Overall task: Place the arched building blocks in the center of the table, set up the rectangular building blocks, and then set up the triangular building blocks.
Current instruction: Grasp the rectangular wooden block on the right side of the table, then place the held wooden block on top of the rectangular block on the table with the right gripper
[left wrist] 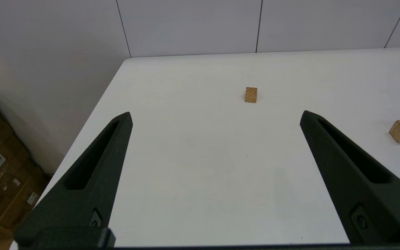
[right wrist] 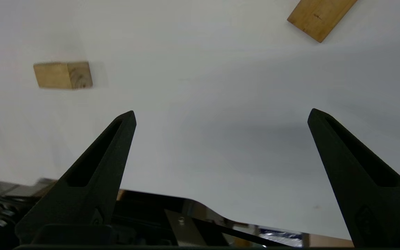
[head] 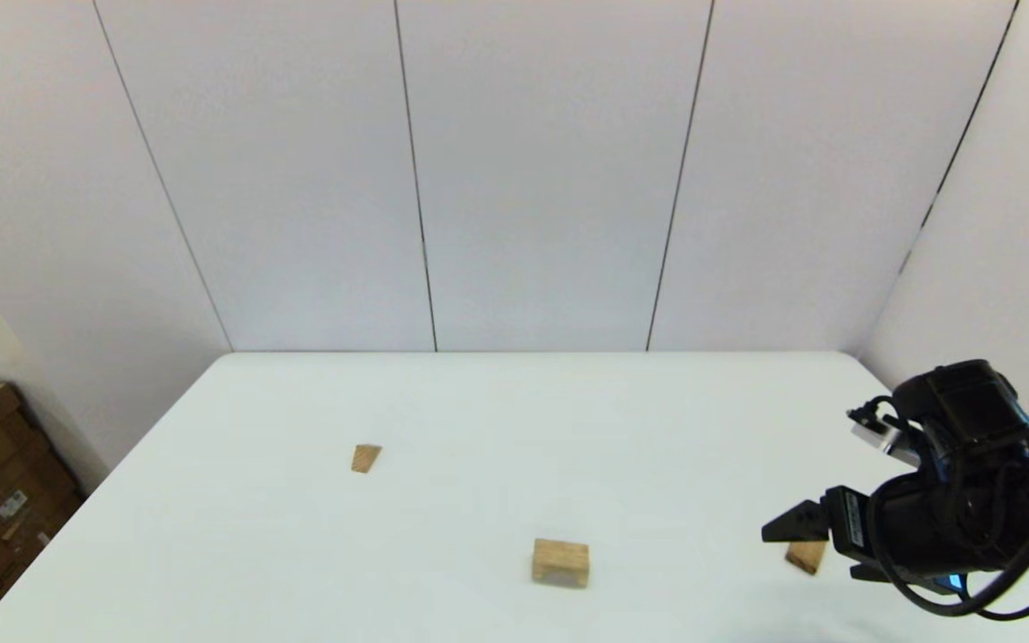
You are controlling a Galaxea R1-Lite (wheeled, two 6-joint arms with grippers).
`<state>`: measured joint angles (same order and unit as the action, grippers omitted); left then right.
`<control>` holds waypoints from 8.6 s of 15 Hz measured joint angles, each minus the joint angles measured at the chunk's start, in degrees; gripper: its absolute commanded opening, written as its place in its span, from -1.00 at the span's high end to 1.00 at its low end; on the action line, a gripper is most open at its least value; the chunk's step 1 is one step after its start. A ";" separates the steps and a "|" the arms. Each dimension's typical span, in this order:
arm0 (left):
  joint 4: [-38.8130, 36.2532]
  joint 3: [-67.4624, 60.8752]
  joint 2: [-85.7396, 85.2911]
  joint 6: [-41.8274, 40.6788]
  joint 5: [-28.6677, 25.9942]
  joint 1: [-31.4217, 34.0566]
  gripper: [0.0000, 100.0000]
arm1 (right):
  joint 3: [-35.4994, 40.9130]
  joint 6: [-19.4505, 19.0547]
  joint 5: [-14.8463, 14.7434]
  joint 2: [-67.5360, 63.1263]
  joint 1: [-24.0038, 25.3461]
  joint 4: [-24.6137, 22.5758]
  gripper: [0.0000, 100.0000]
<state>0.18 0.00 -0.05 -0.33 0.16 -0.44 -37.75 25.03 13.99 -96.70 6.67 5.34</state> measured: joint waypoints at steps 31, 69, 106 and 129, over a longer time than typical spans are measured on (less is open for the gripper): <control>0.00 0.00 0.00 -0.05 0.00 0.02 -1.00 | -23.36 9.73 -15.18 -24.99 -0.28 16.63 -1.00; 0.00 0.00 0.00 0.17 0.00 0.00 -1.00 | -25.26 -16.69 -13.73 -12.53 10.36 20.02 1.00; 0.00 0.00 0.00 0.15 -0.02 0.00 -1.00 | -66.32 -69.51 -13.25 -37.53 36.72 45.65 1.00; 0.00 0.00 0.00 0.15 -0.02 0.00 -1.00 | -68.00 -68.60 -13.48 -40.81 35.67 45.76 1.00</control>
<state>0.18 0.00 -0.05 -0.18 0.13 -0.44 -105.75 -43.57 0.51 -137.51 42.34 51.10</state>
